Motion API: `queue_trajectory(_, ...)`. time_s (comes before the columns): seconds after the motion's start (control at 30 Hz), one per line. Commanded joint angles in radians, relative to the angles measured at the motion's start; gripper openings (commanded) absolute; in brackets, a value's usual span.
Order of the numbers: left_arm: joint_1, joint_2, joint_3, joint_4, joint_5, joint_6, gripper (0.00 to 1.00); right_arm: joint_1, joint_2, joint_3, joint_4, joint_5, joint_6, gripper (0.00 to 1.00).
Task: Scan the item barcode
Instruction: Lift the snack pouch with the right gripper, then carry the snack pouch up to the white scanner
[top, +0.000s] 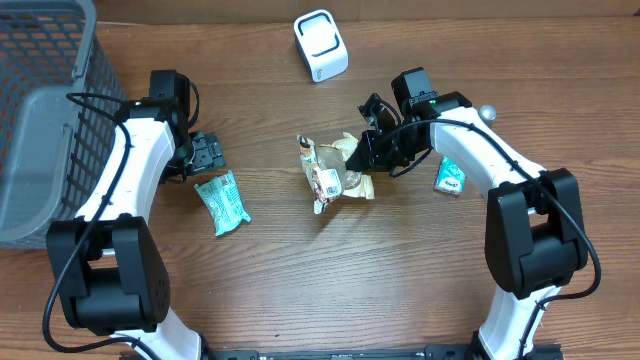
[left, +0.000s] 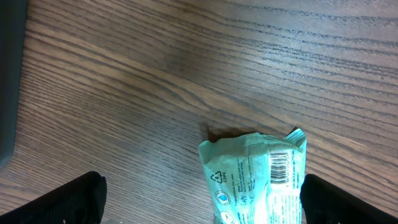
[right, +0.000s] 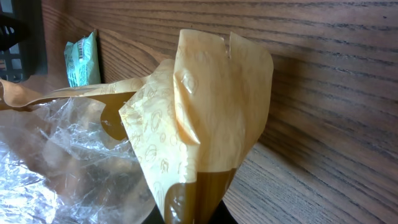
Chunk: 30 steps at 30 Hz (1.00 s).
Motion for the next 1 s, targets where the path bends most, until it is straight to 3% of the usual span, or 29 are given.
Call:
queue_trajectory(0.0, -0.002, -0.028, -0.003, -0.002, -0.006, 0.015, 0.99, -0.005, -0.046, 0.002, 0.005, -0.025, -0.008, 0.04)
queue_trajectory(0.3, -0.002, -0.028, -0.003, -0.002, -0.006, 0.015, 0.99, -0.005, -0.102, 0.102, 0.006, -0.008, -0.016, 0.04)
queue_trajectory(0.47, -0.001, -0.028, -0.003, -0.002, -0.006, 0.015, 0.99, 0.000, -0.120, 0.219, 0.010, 0.175, -0.016, 0.04)
queue_trajectory(0.7, -0.002, -0.028, -0.003, -0.002, -0.006, 0.015, 1.00, 0.060, -0.120, 0.283, 0.186, 0.660, -0.042, 0.04)
queue_trajectory(0.97, -0.002, -0.028, -0.003, -0.002, -0.006, 0.015, 0.99, 0.209, -0.085, 0.282, 0.547, 1.346, -0.042, 0.04)
